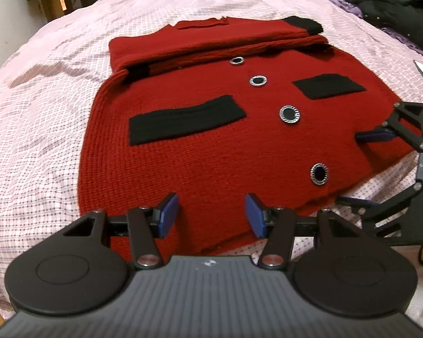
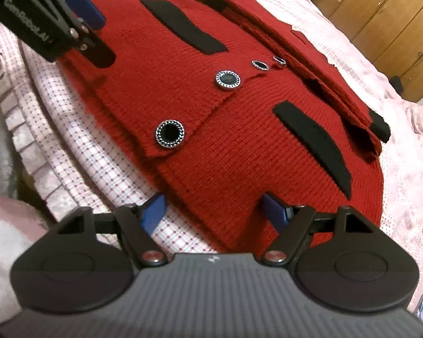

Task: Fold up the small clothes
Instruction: 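Pull both grippers back from the cardigan and move toward its hem, then lower both open grippers onto the hem edge of the cardigan, then grasp the hem with the right gripper while the left gripper grasps the hem too, then lift the hem with both grippers and fold it toward the collar, then lay the folded hem down and open both grippers, then grasp the folded edge of the cardigan with both grippers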

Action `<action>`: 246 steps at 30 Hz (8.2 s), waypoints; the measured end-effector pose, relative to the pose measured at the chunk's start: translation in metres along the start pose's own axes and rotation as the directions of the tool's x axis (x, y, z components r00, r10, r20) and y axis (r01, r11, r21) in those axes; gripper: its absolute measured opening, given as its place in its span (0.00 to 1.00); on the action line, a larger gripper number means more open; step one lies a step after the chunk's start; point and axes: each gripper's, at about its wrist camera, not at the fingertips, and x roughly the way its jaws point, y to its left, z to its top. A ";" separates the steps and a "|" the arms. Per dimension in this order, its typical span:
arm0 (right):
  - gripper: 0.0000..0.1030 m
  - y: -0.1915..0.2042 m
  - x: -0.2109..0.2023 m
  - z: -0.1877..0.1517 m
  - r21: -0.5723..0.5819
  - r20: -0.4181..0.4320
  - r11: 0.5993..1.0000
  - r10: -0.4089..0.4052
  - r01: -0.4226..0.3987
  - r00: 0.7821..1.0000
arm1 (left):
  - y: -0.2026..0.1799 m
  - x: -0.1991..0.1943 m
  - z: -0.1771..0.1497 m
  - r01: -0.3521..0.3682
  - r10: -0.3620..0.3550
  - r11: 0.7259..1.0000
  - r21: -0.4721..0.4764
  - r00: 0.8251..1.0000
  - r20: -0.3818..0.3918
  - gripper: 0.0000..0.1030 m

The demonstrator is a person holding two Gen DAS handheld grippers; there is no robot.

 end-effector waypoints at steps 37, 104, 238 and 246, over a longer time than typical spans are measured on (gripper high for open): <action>0.74 -0.071 -0.024 -0.014 0.362 0.091 0.921 -0.186 0.141 0.978 | -0.006 0.010 0.000 -0.196 0.180 0.973 0.124 0.976 0.124 0.59; 0.10 -0.126 -0.039 -0.013 0.550 0.232 0.833 -0.225 0.064 0.946 | 0.009 -0.001 0.062 -0.121 0.099 0.991 0.062 0.956 0.278 0.18; 0.30 -0.307 0.143 0.052 0.734 0.213 0.676 -0.129 -0.071 0.968 | 0.183 0.184 0.221 -0.023 0.088 0.939 -0.343 0.981 0.173 0.22; 0.13 -0.317 0.119 0.043 0.766 0.347 0.625 -0.207 -0.150 0.915 | 0.163 0.146 0.224 -0.051 0.152 0.949 -0.310 0.938 0.311 0.13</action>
